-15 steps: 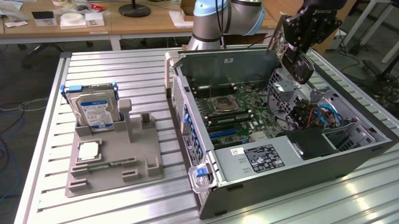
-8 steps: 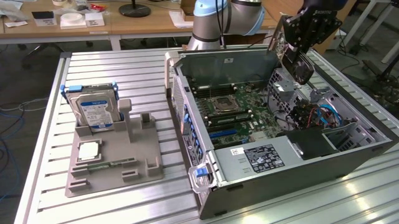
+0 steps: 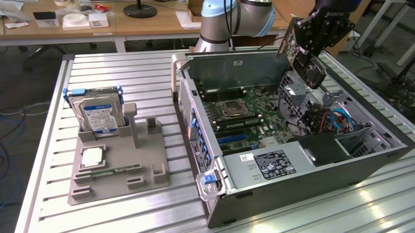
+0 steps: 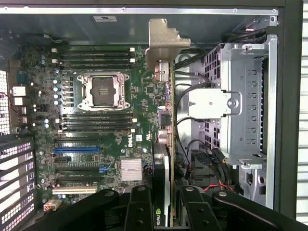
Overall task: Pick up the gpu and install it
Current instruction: 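Insert the gpu into the slot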
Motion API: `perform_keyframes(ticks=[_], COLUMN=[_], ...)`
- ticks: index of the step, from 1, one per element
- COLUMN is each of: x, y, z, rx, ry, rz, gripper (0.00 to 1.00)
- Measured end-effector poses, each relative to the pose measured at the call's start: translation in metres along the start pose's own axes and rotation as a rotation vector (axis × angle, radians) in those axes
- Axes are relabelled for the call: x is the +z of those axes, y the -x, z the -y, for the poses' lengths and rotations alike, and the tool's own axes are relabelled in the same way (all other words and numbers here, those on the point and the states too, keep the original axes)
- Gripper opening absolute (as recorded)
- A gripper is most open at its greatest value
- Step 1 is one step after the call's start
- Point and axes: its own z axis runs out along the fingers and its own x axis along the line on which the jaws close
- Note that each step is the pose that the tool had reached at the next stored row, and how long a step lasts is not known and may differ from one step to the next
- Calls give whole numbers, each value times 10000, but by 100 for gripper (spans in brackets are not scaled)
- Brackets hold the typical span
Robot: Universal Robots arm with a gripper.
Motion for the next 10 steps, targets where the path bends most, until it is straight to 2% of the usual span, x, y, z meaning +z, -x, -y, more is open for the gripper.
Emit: perform_keyframes(ticks=[10], x=[0], y=[0], z=[0], rx=[-75], ry=[2], rz=[-2], gripper=[27])
